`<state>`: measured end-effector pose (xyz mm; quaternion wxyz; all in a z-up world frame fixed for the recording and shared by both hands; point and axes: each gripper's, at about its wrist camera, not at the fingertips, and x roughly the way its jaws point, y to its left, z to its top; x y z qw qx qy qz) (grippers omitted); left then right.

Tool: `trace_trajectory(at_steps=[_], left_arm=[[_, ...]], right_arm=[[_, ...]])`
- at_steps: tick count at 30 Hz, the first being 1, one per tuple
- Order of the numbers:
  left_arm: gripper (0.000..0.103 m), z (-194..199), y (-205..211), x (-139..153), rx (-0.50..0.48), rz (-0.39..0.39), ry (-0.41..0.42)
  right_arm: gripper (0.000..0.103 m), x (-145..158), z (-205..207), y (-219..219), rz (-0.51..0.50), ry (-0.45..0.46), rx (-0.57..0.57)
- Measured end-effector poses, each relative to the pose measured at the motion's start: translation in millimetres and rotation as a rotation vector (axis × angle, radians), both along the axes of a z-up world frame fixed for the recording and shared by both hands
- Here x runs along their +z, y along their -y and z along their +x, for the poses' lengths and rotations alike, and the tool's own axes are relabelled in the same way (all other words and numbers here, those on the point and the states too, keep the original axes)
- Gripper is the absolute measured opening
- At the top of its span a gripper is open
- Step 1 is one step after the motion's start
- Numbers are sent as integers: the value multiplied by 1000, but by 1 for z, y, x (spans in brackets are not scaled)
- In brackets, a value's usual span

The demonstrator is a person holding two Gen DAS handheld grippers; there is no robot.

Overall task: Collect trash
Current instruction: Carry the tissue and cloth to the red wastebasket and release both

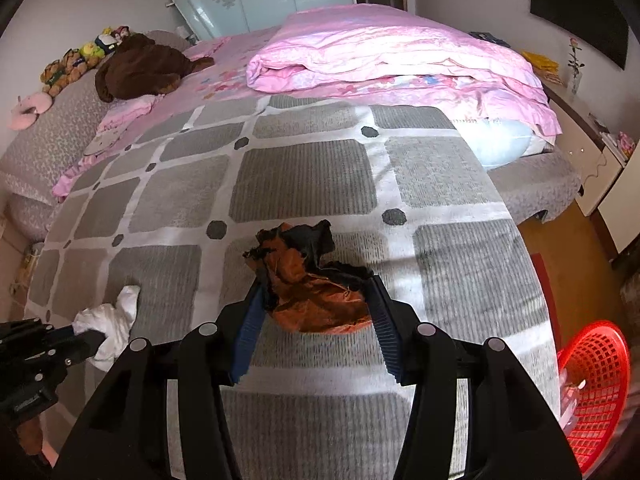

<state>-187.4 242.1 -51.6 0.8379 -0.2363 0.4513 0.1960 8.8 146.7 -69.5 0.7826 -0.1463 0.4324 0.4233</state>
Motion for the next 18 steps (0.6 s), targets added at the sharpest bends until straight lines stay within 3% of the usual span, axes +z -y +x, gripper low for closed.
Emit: trace_trajectory(at_steps=[3, 10, 18], left_arm=[[12, 1, -1, 0, -3, -1, 2], [11, 0, 1, 2, -9, 4, 7], [11, 4, 6, 10, -27, 22, 18]], right_arm=[[48, -1, 3, -2, -5, 1, 2], [21, 5, 3, 4, 17, -12, 2], [16, 17, -3, 17, 58, -14, -22]])
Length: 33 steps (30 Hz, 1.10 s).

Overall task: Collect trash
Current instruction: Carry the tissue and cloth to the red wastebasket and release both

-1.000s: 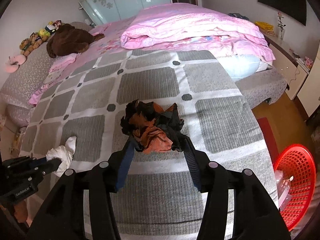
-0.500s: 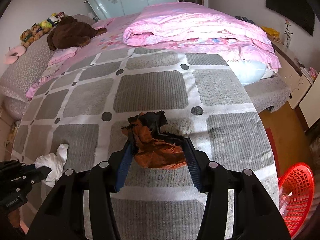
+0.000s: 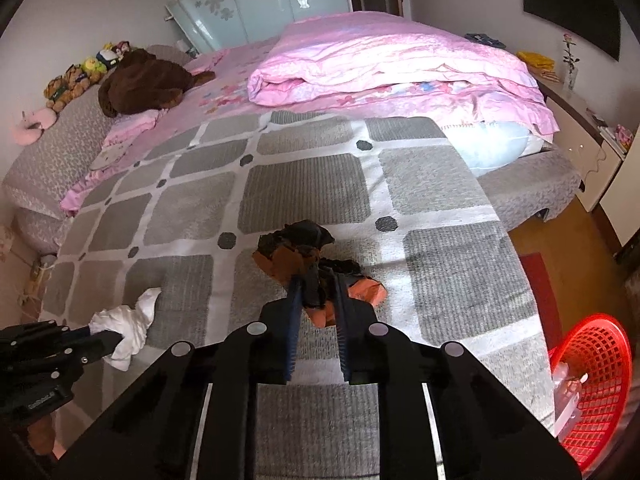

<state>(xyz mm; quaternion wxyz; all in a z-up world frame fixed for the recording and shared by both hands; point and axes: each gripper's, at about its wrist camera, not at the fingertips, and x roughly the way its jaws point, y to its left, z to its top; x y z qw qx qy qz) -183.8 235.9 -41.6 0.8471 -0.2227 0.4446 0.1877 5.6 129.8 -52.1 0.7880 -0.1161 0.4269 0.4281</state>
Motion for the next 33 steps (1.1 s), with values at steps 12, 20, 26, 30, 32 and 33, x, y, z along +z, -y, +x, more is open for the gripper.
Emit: trace_trajectory(at_steps=[12, 20, 26, 30, 32, 33], left_arm=[[11, 10, 13, 9, -39, 21, 14], [11, 30, 29, 13, -102, 38, 16], [11, 54, 46, 16, -167, 60, 23], [11, 68, 57, 18, -206, 69, 31], [11, 76, 63, 19, -228, 76, 34], [11, 81, 68, 19, -242, 82, 36]], right_arm=[[16, 13, 2, 38, 35, -7, -70], [16, 15, 11, 71, 49, -10, -152], [16, 15, 20, 101, 53, -10, -228], [16, 16, 26, 121, 58, -7, -277], [16, 15, 28, 131, 61, -9, -301], [16, 15, 30, 137, 61, -11, -318]])
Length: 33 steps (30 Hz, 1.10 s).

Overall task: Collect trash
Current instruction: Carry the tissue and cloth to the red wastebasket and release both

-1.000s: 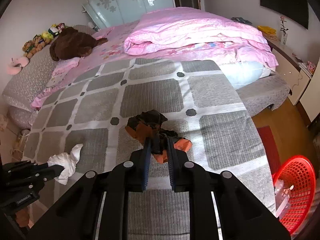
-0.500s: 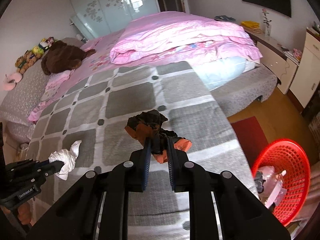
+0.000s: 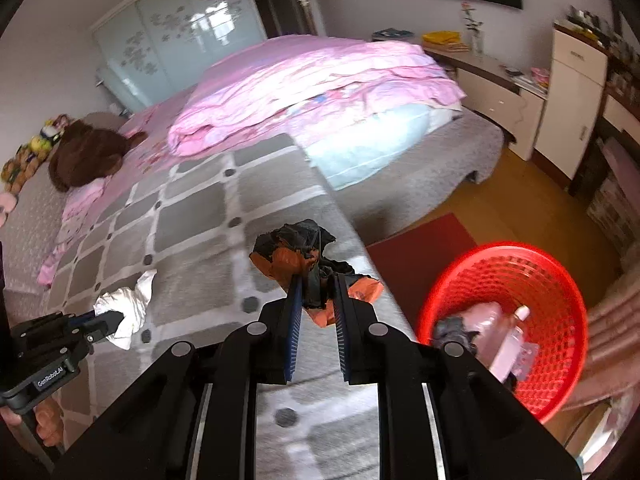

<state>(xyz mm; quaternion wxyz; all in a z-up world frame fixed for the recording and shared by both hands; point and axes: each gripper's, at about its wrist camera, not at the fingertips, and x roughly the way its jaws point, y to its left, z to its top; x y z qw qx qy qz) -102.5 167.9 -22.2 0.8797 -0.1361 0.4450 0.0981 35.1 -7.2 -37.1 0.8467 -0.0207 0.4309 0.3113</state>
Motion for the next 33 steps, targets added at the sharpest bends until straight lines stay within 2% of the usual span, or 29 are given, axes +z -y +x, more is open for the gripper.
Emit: trace_trajectory(at_steps=[8, 16, 28, 33], left_arm=[[11, 35, 29, 3, -76, 35, 18], [11, 72, 70, 6, -196, 59, 31], [11, 123, 131, -10, -377, 39, 11], [11, 139, 154, -18, -444, 21, -5]], right_arm=[[16, 1, 7, 41, 16, -4, -123], [16, -4, 13, 79, 11, -13, -236], [16, -16, 20, 131, 12, -39, -372], [16, -27, 27, 148, 20, -78, -420]])
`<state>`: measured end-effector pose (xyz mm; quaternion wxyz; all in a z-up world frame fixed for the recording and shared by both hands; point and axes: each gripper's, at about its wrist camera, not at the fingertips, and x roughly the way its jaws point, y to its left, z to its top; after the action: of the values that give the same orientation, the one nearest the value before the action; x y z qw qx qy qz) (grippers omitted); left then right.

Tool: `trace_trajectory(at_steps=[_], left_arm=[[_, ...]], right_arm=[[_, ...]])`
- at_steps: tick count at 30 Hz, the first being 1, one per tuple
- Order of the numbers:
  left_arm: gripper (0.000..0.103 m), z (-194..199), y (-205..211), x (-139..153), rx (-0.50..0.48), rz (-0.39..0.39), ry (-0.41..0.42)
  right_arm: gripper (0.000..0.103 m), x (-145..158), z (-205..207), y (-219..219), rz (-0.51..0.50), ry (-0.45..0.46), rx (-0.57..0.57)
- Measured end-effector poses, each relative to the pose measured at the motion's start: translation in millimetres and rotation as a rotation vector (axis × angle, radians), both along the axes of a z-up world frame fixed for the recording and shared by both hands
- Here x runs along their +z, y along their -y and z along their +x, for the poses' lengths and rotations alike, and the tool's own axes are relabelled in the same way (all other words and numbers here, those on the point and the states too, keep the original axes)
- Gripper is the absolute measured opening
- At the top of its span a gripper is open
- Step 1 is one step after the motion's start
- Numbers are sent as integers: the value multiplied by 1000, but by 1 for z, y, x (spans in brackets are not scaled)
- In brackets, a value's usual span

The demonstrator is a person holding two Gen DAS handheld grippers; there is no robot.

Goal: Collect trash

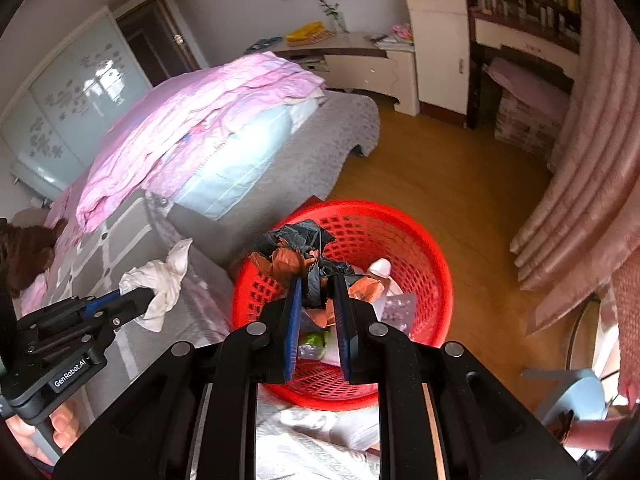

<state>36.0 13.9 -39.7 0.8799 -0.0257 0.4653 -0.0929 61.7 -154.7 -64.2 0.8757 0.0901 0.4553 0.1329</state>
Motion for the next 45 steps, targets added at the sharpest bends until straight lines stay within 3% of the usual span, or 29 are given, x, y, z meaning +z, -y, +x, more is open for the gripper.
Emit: trace_trajectory(at_steps=[12, 14, 20, 29, 37, 45], left_arm=[[14, 29, 34, -23, -88, -26, -73], [25, 31, 35, -24, -90, -29, -76], [52, 31, 33, -20, -84, -21, -51], [77, 14, 14, -1, 12, 41, 25], [86, -13, 1, 21, 97, 127, 100], [87, -40, -8, 32, 134, 152, 139]], right_arm=[[20, -28, 20, 14, 22, -78, -37], [34, -32, 24, 15, 20, -90, -40], [56, -34, 23, 16, 15, -83, -49], [82, -24, 10, 24, 5, -46, -80], [96, 4, -24, 10, -48, 60, -84], [96, 20, -49, -2, -49, 87, -78]])
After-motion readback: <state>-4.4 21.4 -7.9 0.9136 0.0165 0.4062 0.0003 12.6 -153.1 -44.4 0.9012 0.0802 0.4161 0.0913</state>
